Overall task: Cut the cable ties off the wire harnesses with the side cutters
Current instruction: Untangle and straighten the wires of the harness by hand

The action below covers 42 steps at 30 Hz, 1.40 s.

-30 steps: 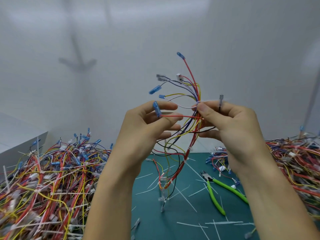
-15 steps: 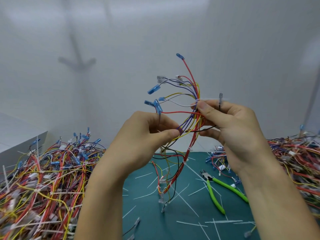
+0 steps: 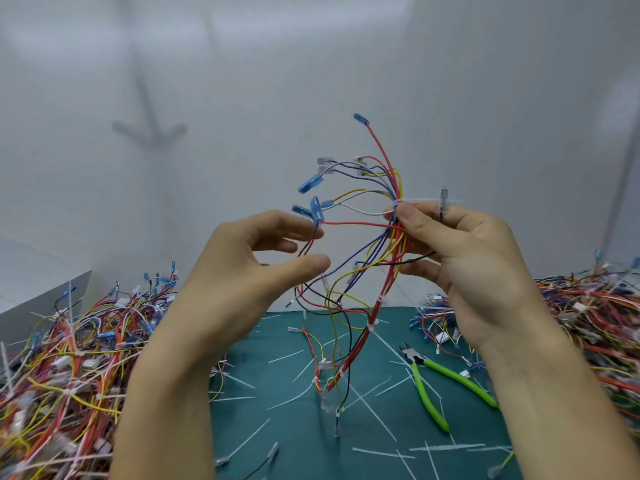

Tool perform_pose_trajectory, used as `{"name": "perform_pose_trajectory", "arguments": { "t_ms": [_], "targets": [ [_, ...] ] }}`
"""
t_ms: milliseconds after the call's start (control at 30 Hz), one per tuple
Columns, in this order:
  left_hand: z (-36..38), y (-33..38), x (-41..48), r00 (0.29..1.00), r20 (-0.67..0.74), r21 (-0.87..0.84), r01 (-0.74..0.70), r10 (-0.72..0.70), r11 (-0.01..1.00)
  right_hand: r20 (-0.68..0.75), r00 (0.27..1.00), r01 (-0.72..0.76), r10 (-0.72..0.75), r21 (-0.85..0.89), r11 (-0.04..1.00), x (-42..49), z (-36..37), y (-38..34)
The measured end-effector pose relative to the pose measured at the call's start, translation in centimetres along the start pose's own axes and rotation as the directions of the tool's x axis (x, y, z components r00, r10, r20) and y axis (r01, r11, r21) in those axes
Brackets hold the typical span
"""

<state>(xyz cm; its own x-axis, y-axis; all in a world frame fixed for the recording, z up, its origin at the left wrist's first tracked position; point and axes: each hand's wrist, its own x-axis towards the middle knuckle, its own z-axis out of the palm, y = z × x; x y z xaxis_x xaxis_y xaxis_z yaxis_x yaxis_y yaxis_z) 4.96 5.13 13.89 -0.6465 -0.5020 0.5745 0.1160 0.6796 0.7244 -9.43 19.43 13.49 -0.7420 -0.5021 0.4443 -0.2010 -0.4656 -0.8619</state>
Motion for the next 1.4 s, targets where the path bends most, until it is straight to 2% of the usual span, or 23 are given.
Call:
{"name": "perform_pose_trajectory", "arguments": {
  "t_ms": [67, 167, 233, 467, 567, 700, 767, 833, 900, 933, 1000, 1167, 1333, 1400],
  "targets": [
    [-0.1, -0.3, -0.1, 0.997, 0.021, -0.041, 0.077, -0.076, 0.996, -0.006, 1.0, -0.004, 0.004, 0.016, 1.0, 0.0, 0.0, 0.0],
    [0.3, -0.2, -0.2, 0.962, 0.104, -0.149, 0.266, -0.252, 0.952, -0.026, 1.0, -0.006, 0.007, 0.037, 0.999, 0.0, -0.1, -0.1],
    [0.6, 0.0, -0.2, 0.947, 0.143, -0.111, 0.303, -0.287, 0.946, -0.033, 0.999, -0.013, 0.015, 0.056, 0.998, 0.1, -0.1, -0.1],
    [0.5, -0.1, 0.0, 0.968, 0.203, -0.048, 0.158, -0.145, 0.986, -0.008, 0.999, -0.041, 0.042, 0.134, 0.99, 0.1, -0.3, -0.1],
    [0.5, -0.6, 0.2, 0.985, 0.147, -0.063, 0.105, -0.095, 0.992, 0.009, 0.998, -0.071, 0.07, 0.153, 0.986, 0.2, -0.3, 0.0],
    [0.7, -0.7, 0.3, 0.989, 0.094, -0.071, 0.117, -0.11, 0.991, 0.038, 0.995, -0.096, 0.091, 0.157, 0.983, 0.2, -0.3, 0.0],
    [0.8, -0.8, 0.4, 0.995, 0.011, -0.033, 0.103, -0.103, 0.994, 0.044, 0.995, -0.095, 0.089, 0.144, 0.985, 0.2, -0.2, 0.1],
    [1.0, -0.4, 0.6, 0.99, -0.143, 0.032, 0.011, -0.007, 0.999, 0.049, 0.995, -0.088, 0.082, 0.127, 0.988, 0.1, -0.1, 0.1],
    [1.1, 0.5, 0.5, 0.972, -0.206, -0.041, -0.121, 0.11, 0.992, 0.055, 0.995, -0.085, 0.079, 0.124, 0.989, 0.1, -0.1, 0.1],
    [1.2, 0.9, 0.4, 0.969, -0.2, -0.126, -0.173, 0.146, 0.977, 0.055, 0.995, -0.085, 0.078, 0.126, 0.988, 0.1, -0.1, 0.1],
    [1.4, 1.4, 0.2, 0.975, -0.178, -0.254, -0.178, 0.135, 0.951, 0.053, 0.996, -0.082, 0.076, 0.128, 0.988, 0.1, -0.2, 0.0],
    [1.9, 0.4, 0.4, 0.997, -0.057, -0.114, -0.051, 0.044, 0.992, 0.071, 0.996, -0.067, 0.06, 0.109, 0.992, 0.1, -0.4, -0.1],
    [2.5, -0.3, 0.6, 0.983, 0.163, -0.165, -0.062, 0.089, 0.984, 0.103, 0.993, -0.059, 0.05, 0.083, 0.995, 0.1, 0.0, 0.1],
    [2.9, -0.6, 0.6, 0.977, 0.196, -0.103, -0.069, 0.088, 0.992, 0.117, 0.992, -0.054, 0.045, 0.077, 0.996, 0.0, 0.2, 0.3]
  ]
}}
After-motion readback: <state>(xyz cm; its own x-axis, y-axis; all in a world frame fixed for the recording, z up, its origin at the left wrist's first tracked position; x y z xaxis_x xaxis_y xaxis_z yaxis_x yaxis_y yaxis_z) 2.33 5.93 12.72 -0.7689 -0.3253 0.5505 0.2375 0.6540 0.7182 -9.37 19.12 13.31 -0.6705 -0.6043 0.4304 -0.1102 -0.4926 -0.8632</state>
